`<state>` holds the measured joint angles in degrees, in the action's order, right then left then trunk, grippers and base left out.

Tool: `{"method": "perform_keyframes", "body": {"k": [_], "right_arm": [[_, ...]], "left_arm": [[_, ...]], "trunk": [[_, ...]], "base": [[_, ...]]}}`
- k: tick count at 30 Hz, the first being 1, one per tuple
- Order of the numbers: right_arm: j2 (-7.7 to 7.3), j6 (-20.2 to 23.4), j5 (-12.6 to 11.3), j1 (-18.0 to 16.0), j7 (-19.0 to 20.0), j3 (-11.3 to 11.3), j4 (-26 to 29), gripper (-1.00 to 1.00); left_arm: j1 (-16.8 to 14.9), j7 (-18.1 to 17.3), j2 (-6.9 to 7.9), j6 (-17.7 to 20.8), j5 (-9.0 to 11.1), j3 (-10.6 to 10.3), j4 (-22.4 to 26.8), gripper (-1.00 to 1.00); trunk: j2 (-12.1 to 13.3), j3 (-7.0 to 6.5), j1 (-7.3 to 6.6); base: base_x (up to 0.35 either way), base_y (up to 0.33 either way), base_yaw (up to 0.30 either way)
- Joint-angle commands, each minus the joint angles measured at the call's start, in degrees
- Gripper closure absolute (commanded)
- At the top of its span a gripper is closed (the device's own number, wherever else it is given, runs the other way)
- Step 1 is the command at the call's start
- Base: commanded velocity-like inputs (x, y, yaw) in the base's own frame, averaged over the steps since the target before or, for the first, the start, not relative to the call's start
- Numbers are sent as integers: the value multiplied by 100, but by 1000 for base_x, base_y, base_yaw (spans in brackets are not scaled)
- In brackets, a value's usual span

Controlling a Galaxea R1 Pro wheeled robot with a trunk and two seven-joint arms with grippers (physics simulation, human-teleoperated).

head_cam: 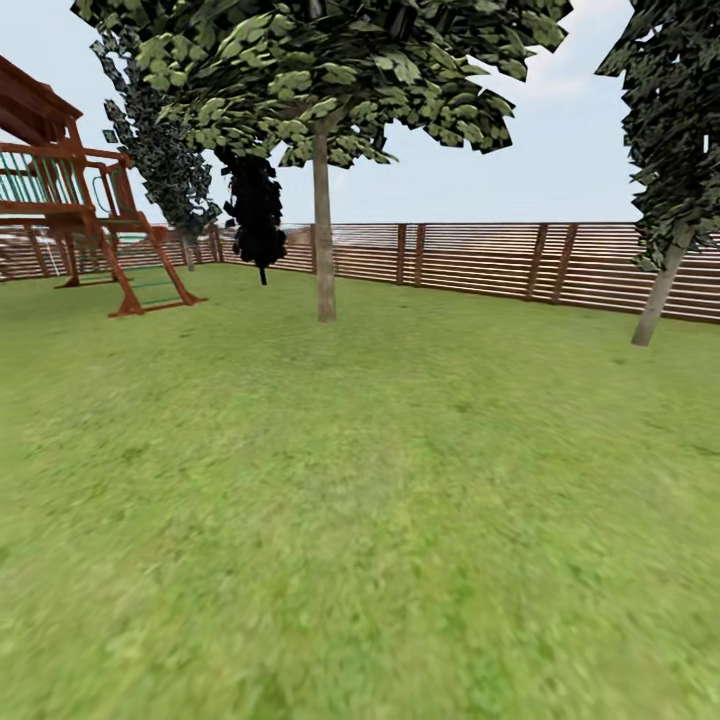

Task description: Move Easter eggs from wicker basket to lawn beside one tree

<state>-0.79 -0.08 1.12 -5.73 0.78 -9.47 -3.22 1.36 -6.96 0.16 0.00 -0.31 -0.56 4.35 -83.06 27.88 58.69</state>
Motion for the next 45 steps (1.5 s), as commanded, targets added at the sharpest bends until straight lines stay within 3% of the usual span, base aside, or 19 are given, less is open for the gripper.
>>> {"method": "perform_keyframes", "body": {"k": [1, 28, 45], "right_arm": [[0, -1, 11, -8, 9, -29, -12, -100], [0, -1, 11, -8, 4, -29, -12, -100], [0, -1, 11, -8, 1, -29, -12, -100]], "left_arm": [[4, -16, 2, 0, -4, -5, 13, -100], [4, -16, 2, 0, -4, -5, 13, -100], [4, -16, 2, 0, -4, -5, 13, -100]], "trunk": [[-2, 8, 3], [-2, 14, 3], [-2, 53, 3]], "base": [[334, 0, 230], [335, 0, 26], [335, 0, 166]]}}
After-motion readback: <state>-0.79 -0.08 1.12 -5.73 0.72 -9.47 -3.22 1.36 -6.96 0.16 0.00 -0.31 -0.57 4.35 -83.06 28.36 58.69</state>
